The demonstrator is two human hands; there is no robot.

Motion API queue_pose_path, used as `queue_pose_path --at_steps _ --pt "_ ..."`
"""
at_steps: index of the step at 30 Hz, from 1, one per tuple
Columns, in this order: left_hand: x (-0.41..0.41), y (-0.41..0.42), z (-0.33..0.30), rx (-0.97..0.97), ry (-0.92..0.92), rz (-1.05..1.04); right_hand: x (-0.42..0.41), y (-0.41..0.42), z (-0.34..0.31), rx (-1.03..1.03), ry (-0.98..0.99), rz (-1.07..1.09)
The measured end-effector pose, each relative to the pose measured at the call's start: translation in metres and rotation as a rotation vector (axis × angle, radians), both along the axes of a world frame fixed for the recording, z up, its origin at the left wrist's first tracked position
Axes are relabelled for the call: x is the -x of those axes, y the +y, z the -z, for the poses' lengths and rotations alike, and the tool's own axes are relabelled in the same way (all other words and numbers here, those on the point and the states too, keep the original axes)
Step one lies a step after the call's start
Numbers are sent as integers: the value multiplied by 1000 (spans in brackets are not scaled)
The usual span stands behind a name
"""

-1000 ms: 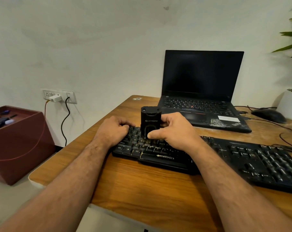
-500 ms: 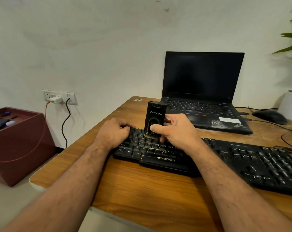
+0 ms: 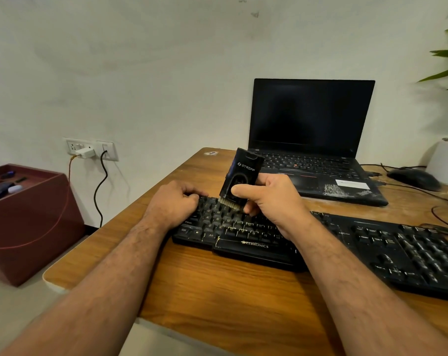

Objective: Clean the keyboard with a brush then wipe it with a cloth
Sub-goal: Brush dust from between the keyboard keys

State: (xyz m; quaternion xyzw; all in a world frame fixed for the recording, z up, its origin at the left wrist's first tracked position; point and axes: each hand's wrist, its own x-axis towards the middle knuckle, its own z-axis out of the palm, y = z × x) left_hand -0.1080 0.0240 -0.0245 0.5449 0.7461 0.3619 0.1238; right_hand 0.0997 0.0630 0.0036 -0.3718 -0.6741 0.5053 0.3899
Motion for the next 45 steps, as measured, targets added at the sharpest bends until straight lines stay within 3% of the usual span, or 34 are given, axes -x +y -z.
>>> queue_pose_path --at_steps 21,37,45 --pt "2 1 2 -12 1 3 -3 3 0 58 85 73" --pt "1 -1 1 -18 -25 1 -3 0 -3 146 192 -13" --pt "0 -2 1 3 -30 1 -4 -2 -3 60 64 77"
